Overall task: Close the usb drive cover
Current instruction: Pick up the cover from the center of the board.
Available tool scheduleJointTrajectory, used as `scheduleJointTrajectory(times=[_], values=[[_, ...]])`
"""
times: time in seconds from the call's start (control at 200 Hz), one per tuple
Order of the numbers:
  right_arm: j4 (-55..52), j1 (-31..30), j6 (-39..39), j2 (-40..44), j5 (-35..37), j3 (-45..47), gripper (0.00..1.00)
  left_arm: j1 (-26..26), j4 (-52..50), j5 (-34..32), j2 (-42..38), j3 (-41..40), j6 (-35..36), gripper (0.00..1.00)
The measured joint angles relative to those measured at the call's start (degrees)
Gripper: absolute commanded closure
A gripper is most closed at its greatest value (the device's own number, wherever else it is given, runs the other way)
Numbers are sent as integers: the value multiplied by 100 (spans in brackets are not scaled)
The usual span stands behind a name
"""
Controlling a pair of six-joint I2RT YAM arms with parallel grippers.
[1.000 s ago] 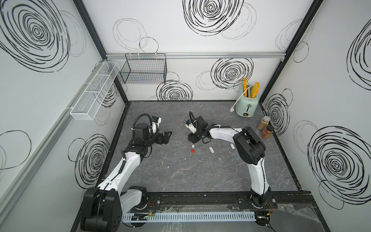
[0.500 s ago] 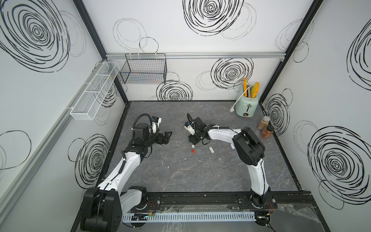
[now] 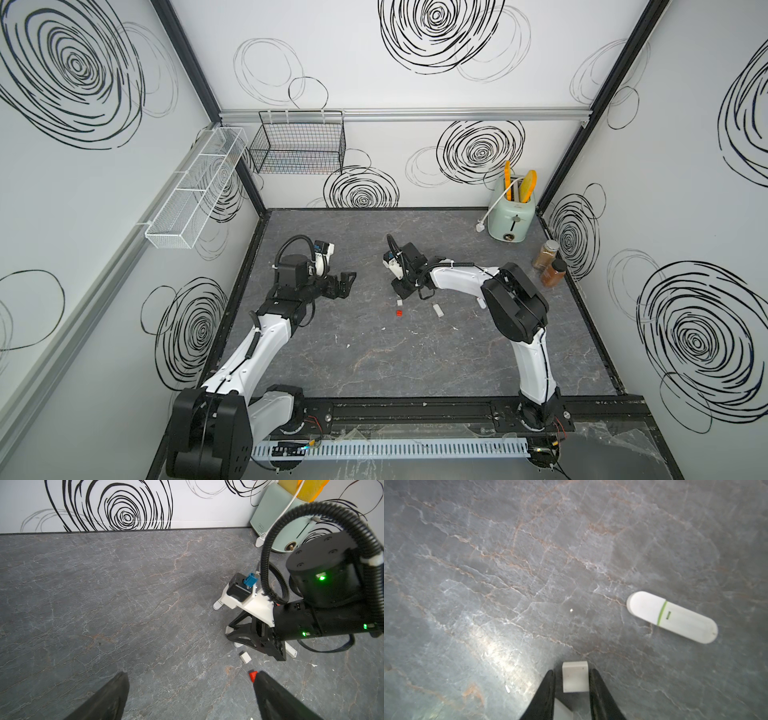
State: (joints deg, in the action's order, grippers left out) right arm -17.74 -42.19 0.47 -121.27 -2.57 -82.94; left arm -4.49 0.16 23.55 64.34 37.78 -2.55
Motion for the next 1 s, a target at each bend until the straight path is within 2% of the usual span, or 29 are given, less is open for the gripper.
scheduleJointTrajectory(times=[0.3,0.755,0.865,1.0], values=[[-4,0,-2,2,37,0,79,0,0,0,0,-2,2,2],[-295,57,-94,52,-28,-83,80,-2,0,96,0,-2,-7,2],[-319,85,-173,330,-94,68,81,-42,-2,197,4,0,-39,2],[-201,120,-330,1123,-170,562,82,-70,-28,385,20,39,-186,0]])
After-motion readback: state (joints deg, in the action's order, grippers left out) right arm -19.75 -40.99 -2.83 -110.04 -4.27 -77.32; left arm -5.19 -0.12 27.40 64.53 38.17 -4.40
